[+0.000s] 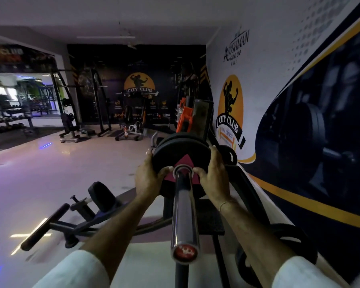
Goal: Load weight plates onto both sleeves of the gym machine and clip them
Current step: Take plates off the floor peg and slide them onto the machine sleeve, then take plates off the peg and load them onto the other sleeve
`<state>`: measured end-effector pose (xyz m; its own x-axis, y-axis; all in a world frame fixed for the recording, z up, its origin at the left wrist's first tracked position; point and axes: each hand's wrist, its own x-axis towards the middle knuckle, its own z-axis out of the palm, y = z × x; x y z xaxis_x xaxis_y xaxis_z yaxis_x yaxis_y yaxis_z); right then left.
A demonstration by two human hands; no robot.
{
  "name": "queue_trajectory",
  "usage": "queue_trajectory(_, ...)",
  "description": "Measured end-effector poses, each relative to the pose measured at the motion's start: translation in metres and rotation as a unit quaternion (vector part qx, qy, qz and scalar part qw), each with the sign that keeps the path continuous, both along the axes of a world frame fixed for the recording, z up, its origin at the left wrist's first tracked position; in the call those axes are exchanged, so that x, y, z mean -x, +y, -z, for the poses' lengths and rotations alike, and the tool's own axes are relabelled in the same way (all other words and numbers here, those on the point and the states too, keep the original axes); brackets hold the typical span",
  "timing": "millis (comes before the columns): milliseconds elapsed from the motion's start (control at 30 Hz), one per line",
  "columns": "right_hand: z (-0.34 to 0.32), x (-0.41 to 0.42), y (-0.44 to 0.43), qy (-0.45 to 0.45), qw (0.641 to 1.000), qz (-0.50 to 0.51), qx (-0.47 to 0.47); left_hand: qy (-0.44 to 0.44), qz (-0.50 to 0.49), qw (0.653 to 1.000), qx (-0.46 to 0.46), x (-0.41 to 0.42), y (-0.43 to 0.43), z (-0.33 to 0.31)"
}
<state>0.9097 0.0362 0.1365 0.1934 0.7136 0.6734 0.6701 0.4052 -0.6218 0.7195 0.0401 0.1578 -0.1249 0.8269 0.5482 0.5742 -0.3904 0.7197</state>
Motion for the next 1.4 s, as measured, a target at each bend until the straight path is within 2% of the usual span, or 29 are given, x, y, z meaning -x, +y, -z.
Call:
queue_trajectory(233, 0.006, -0.009, 0.038, 0.015, 1.0, -0.009, 0.021, 0.027, 0.01, 1.0, 0.007, -0.004, 0.045, -0.002)
queue_trajectory(467, 0.004, -0.006, 0.037, 0.027, 0.999, -0.006, 0.037, 0.049, 0.0, 0.999, 0.024, -0.001, 0.049, -0.002)
queue_trajectory(633, -0.024, -0.008, 0.016, -0.026, 0.994, 0.009, 0.106, 0.141, 0.015, 0.985, 0.094, 0.012, 0.033, -0.025)
queue_trajectory(733, -0.055, 0.006, -0.015, -0.05, 0.995, 0.02, 0.085, 0.162, -0.007, 0.986, 0.033, 0.033, 0.006, -0.04)
queue_trajectory(900, -0.106, 0.068, -0.075, -0.127, 0.989, -0.028, 0.062, 0.198, -0.029, 0.979, -0.041, 0.091, -0.048, -0.059)
queue_trajectory(1033, -0.115, 0.132, -0.111, -0.171, 0.98, -0.066, 0.072, 0.202, -0.043, 0.977, -0.05, 0.155, -0.088, -0.053)
queue_trajectory(1200, -0.067, 0.239, -0.139, -0.173, 0.978, -0.101, 0.061, 0.219, -0.093, 0.971, -0.016, 0.259, -0.138, -0.024)
queue_trajectory(1400, 0.013, 0.359, -0.139, -0.182, 0.97, -0.124, 0.101, 0.255, -0.156, 0.953, 0.044, 0.373, -0.174, 0.036)
